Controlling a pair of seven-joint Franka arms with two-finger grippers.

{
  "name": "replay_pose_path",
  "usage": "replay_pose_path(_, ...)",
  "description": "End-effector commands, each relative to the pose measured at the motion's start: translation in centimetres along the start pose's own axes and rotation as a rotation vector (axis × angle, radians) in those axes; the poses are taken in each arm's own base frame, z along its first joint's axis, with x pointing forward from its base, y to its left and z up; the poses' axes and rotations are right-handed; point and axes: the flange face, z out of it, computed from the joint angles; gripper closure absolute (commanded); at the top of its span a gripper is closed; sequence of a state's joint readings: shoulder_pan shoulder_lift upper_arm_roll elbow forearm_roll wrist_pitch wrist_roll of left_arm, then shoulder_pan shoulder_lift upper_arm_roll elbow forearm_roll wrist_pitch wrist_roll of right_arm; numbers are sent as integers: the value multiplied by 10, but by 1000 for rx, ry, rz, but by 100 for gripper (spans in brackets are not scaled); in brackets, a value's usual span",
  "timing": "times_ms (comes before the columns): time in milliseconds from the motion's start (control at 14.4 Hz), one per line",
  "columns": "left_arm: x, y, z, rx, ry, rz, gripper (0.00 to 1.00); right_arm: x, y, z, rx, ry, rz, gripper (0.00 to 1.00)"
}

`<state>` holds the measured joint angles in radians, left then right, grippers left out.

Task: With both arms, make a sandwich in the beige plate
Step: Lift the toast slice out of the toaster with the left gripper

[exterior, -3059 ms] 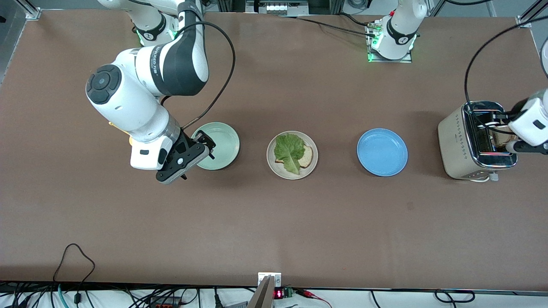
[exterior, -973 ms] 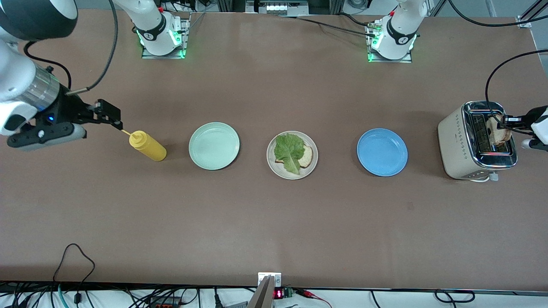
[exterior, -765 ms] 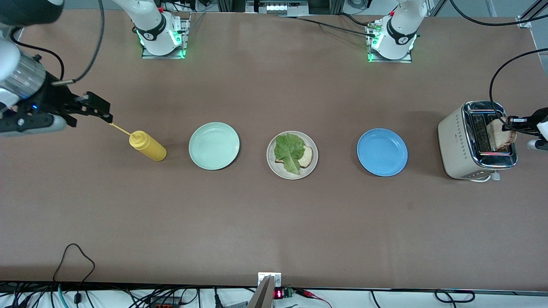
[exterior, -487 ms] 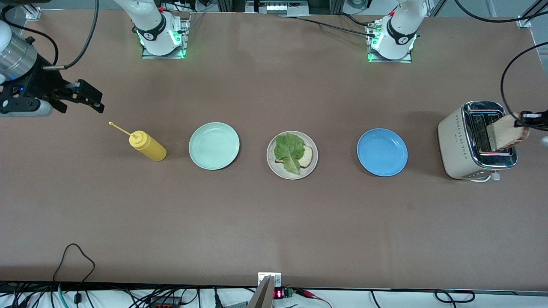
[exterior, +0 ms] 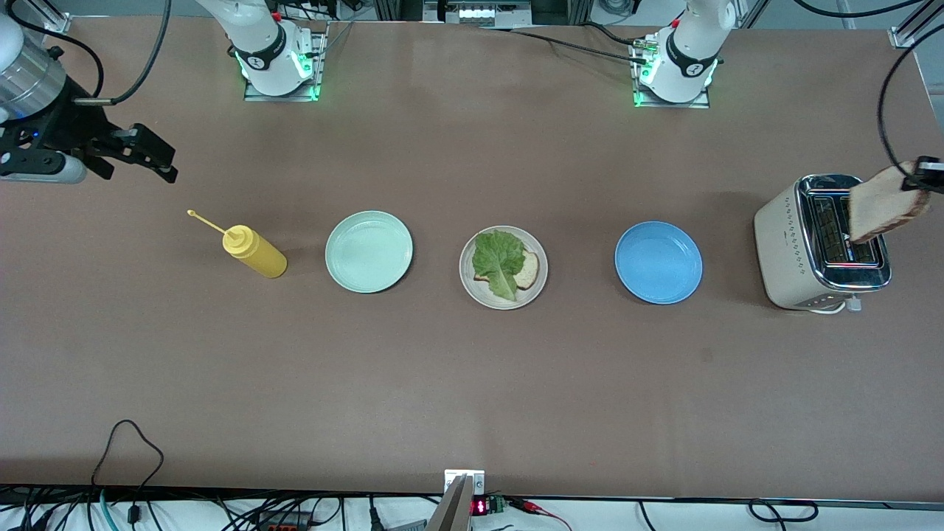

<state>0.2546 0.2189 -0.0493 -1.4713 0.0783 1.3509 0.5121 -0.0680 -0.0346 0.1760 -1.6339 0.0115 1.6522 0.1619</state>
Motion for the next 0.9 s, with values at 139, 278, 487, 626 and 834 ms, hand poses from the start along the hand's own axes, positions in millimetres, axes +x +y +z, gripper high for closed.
replay_pose_path(139, 68, 118, 11, -172, 25, 206, 96, -3, 3, -5, -13, 21, -25, 0)
replay_pose_path(278, 89, 176, 21, -174, -7, 288, 98, -5, 0, -7, -13, 21, -31, 0)
replay_pose_path(487, 126, 227, 55, -444, -1, 348, 99, -4, 5, -8, -13, 23, -23, 0)
replay_pose_path(626, 155, 252, 85, -637, -3, 336, 99, -5, 5, -10, -13, 26, -25, 0)
replay_pose_path(834, 199, 281, 128, -857, 54, 303, 99, -4, 11, -10, -15, 26, -40, 0)
